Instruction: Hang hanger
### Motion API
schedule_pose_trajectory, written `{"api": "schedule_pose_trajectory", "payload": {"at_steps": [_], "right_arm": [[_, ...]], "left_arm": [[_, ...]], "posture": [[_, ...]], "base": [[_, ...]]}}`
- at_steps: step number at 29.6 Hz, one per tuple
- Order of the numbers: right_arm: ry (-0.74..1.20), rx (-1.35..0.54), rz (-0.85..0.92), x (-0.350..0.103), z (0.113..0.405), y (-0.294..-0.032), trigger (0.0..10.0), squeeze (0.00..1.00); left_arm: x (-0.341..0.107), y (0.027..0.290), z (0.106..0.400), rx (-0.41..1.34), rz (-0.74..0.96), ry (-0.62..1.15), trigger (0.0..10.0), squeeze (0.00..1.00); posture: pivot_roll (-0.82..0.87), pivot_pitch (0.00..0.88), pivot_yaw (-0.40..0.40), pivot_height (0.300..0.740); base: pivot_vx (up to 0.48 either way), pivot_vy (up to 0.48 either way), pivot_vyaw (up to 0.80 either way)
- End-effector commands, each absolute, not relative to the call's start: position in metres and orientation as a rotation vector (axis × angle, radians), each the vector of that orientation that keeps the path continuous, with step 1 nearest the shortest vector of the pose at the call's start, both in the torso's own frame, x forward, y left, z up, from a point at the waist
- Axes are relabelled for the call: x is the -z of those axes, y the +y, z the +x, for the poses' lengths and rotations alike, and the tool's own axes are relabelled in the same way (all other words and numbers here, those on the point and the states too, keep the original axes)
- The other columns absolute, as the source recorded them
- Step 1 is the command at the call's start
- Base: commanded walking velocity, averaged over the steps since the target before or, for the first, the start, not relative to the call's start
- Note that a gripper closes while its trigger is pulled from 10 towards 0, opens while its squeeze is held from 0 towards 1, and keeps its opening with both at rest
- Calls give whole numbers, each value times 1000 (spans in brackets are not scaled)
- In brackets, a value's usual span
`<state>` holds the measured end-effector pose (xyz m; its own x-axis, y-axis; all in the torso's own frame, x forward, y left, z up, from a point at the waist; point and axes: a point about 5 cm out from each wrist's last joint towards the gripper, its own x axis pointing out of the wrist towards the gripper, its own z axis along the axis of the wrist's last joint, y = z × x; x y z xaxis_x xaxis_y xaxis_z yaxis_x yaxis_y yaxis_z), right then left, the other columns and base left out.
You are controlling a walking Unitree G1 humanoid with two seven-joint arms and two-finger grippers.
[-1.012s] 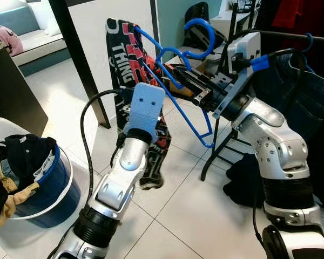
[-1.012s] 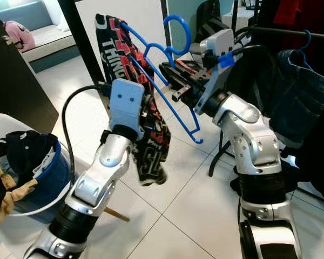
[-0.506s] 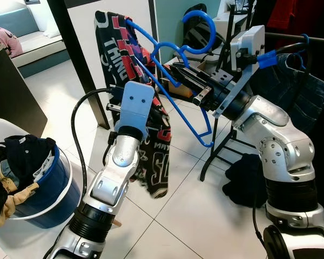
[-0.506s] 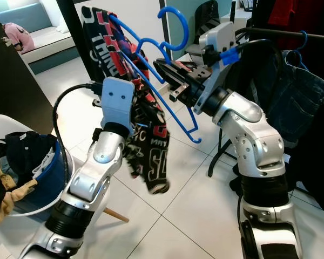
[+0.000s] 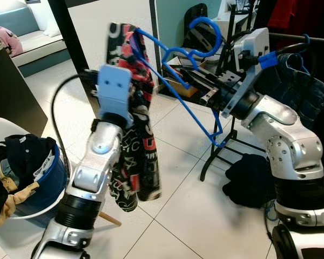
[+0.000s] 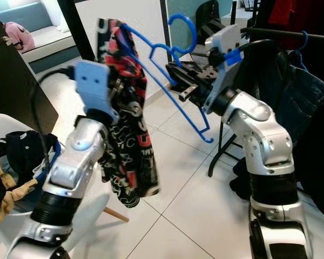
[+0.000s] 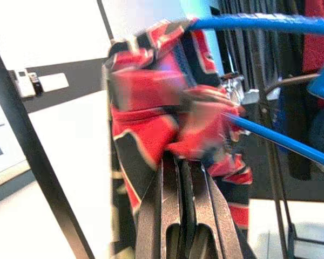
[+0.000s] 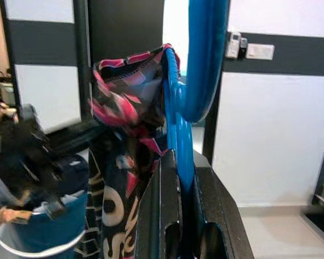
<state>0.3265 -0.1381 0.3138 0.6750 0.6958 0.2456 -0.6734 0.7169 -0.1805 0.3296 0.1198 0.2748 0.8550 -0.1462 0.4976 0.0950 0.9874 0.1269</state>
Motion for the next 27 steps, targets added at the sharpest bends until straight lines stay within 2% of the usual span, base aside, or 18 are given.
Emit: {"api": "schedule_pose_trajectory", "payload": {"at_steps": [1,2,3,8,14,15,17,18,21,22,23,25,27], "right_arm": [[-341,-741,-83,-323,327,-143,10000,0],[-341,-741,-83,-323,327,-143,10000,0],[-325,-712,-100,-322,329,-151,10000,0],[-282,-704,-159,-316,329,-163,10000,0],[-251,-713,-207,-312,327,-172,10000,0],[-220,-718,-256,-309,324,-186,10000,0],[-220,-718,-256,-309,324,-186,10000,0],[-181,-732,-317,-306,317,-203,10000,0],[-181,-732,-317,-306,317,-203,10000,0],[-136,-764,-379,-303,307,-218,10000,0],[-136,-764,-379,-303,307,-218,10000,0],[-52,-841,-458,-297,287,-237,10000,0],[-30,-865,-468,-295,282,-239,10000,0]], "left_arm": [[-283,134,330,119,137,-557,0,0],[-283,134,330,119,137,-557,0,0],[-287,147,330,116,162,-563,0,0],[-296,160,328,154,199,-590,0,0],[-302,161,327,200,227,-613,0,0],[-308,162,326,253,262,-633,0,0],[-308,162,326,253,262,-633,0,0],[-314,163,326,319,319,-652,0,0],[-314,163,326,319,319,-652,0,0],[-320,164,325,389,392,-672,0,0],[-320,164,325,389,392,-672,0,0],[-332,161,323,532,509,-709,0,0],[-337,157,322,593,537,-726,0,0]], "posture": [[-78,0,79,740],[-78,0,79,740],[-74,0,78,740],[-70,0,76,740],[-69,0,77,740],[-65,0,80,740],[-65,0,80,740],[-66,0,87,740],[-66,0,87,740],[-66,0,96,740],[-66,0,96,740],[-70,0,108,740],[-70,0,110,740]], "base": [[0,0,0],[0,0,0],[0,0,0],[0,0,0],[0,0,0],[0,0,0],[0,0,0],[0,0,0],[0,0,0],[0,0,0],[0,0,0],[0,0,0],[0,0,0]]}}
